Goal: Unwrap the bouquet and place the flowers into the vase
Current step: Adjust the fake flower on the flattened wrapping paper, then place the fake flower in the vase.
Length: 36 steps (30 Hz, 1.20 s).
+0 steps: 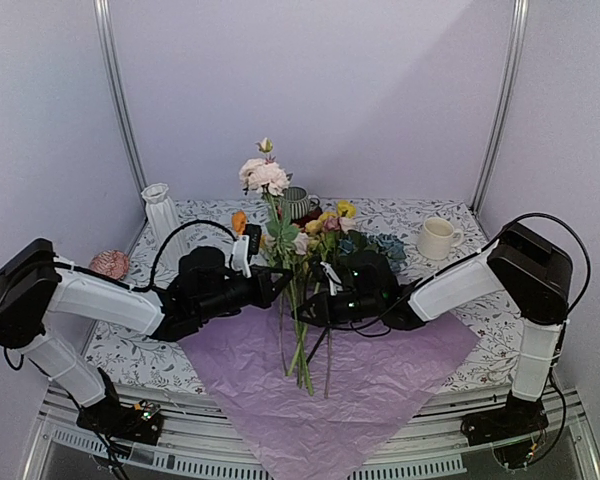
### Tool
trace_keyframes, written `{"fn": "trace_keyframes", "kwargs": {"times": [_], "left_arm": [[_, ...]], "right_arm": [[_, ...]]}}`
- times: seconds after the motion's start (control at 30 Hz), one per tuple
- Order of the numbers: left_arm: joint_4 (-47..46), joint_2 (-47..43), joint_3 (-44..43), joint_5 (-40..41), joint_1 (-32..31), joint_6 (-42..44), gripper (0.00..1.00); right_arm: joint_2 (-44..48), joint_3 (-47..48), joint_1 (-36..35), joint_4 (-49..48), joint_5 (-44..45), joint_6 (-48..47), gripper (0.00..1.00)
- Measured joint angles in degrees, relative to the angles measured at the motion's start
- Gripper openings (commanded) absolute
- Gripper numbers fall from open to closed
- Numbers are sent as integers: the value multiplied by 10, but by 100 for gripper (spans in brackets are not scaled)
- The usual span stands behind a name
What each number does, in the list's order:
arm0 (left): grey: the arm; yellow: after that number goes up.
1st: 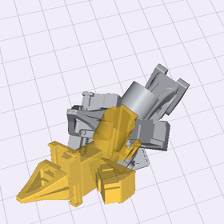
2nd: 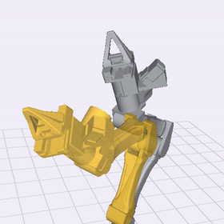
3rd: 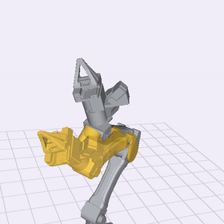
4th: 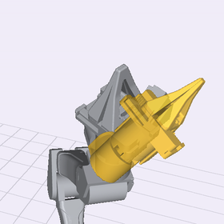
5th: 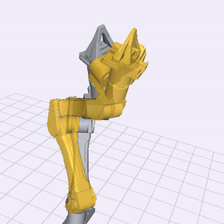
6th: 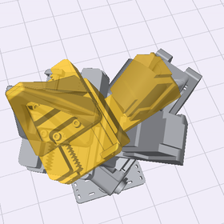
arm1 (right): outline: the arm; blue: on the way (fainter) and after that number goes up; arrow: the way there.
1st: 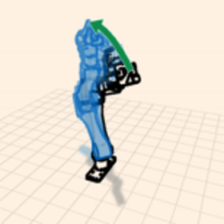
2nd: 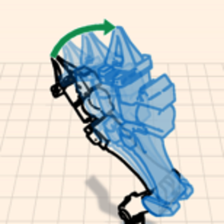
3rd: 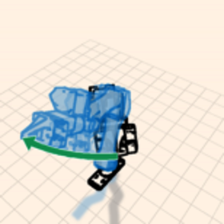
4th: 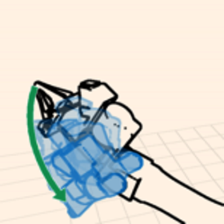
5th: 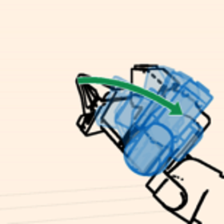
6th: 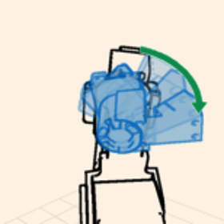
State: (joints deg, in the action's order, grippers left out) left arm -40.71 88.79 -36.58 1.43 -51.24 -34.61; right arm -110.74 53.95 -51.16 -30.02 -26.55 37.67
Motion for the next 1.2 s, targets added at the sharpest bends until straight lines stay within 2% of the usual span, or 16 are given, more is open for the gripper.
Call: {"fn": "trace_keyframes", "kwargs": {"times": [0.27, 0.53, 0.67, 0.93, 1.2], "left_arm": [[37, -14, -38, 28, -12, 46, 1], [134, -55, -134, 92, -16, 119, 1], [183, -102, -141, 113, -16, 144, 2], [296, -186, -168, 195, -11, 199, 4], [377, -304, -204, 280, 41, 261, 6]], "right_arm": [[-2, -32, 0, -33, -11, 22, 3], [-2, -64, 0, -30, -7, 26, 4], [9, -68, 0, -21, 5, 20, 4], [138, -78, 0, 39, 77, -32, 4], [278, -108, 2, 76, 183, -110, 5]]}}
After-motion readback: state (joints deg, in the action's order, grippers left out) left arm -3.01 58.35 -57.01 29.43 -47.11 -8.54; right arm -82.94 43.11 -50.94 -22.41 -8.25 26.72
